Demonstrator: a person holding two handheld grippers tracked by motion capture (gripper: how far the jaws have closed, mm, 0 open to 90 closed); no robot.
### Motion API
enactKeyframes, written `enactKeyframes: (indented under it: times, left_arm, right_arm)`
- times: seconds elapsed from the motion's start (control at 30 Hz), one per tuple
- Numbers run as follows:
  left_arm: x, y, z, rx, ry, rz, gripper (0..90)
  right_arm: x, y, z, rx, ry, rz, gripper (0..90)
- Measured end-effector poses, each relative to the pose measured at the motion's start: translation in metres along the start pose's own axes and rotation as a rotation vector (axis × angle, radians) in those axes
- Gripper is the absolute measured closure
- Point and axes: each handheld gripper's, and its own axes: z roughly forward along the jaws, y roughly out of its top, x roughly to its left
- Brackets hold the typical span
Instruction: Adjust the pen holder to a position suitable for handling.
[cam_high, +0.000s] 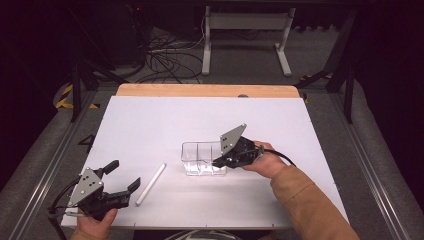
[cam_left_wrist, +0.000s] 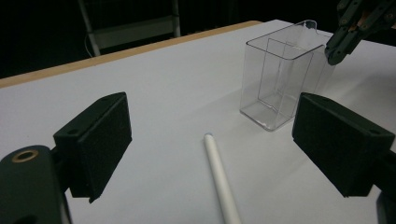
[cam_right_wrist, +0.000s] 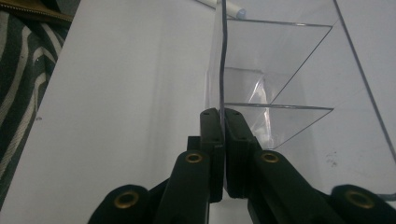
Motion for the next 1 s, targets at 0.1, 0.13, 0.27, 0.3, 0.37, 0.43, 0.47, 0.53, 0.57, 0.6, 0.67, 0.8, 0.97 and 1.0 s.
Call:
enactKeyframes:
  times: [0.1,0.13,0.27,0.3,0.37,0.43,0.47,0.53,0.57,0.6,0.67,0.8,0.97,1.0]
  left_arm:
    - [-0.0004,-0.0001,0.0001,0.002,0.0,-0.002,12.7]
    - [0.0,0.0,0.0,0.002,0.001,0.0,12.7]
    - [-0.0004,-0.0003,0.0002,0.007,-0.001,-0.006,12.7]
    - [-0.0005,-0.0003,0.0003,0.007,-0.002,-0.005,12.7]
    - [-0.0005,-0.0003,0.0003,0.005,-0.002,-0.005,12.7]
    - [-0.0005,-0.0003,0.0003,0.007,-0.002,-0.006,12.7]
    - [-0.0004,-0.0004,0.0005,0.007,-0.003,-0.007,12.7]
    - [-0.0002,-0.0003,0.001,0.006,-0.001,-0.004,12.7]
    - [-0.0004,-0.0004,0.0015,0.004,-0.003,-0.006,12.7]
    - [-0.0007,-0.0003,0.0016,0.006,-0.005,-0.008,12.7]
    - [-0.0009,-0.0002,0.0018,0.008,-0.006,-0.005,12.7]
    - [-0.0009,-0.0001,0.0026,0.008,-0.007,-0.006,12.7]
    - [-0.001,0.0001,0.0032,0.009,-0.009,-0.001,12.7]
    - [-0.0008,0.0,0.0033,0.01,-0.01,-0.002,12.7]
  right_arm:
    - [0.0005,-0.0002,-0.0001,0.003,-0.001,-0.004,88.0]
    - [-0.0001,-0.0007,0.0002,-0.001,-0.003,-0.006,88.0]
    - [-0.0012,-0.0025,0.0003,0.004,-0.003,-0.004,87.6]
    - [-0.0013,-0.0028,0.0004,0.005,-0.003,-0.008,87.5]
    - [-0.0015,-0.0037,0.0005,0.008,-0.005,-0.014,87.4]
    - [-0.0024,-0.0053,0.0007,0.014,-0.004,-0.009,87.3]
    - [-0.003,-0.0061,0.0007,0.009,0.0,-0.004,87.4]
    - [-0.0022,-0.0058,0.0008,0.01,-0.007,-0.004,87.3]
    - [-0.0011,-0.0053,0.0007,0.013,-0.008,0.0,87.3]
    - [-0.0009,-0.0049,0.0009,0.011,-0.009,-0.001,87.3]
    - [-0.0003,-0.0047,0.0011,0.009,-0.011,0.008,87.4]
    - [0.0013,-0.0051,0.0015,0.007,-0.021,0.013,87.1]
    - [0.0015,-0.0045,0.0015,0.011,-0.021,0.027,86.9]
    - [0.0015,-0.0045,0.0015,0.012,-0.021,0.026,86.8]
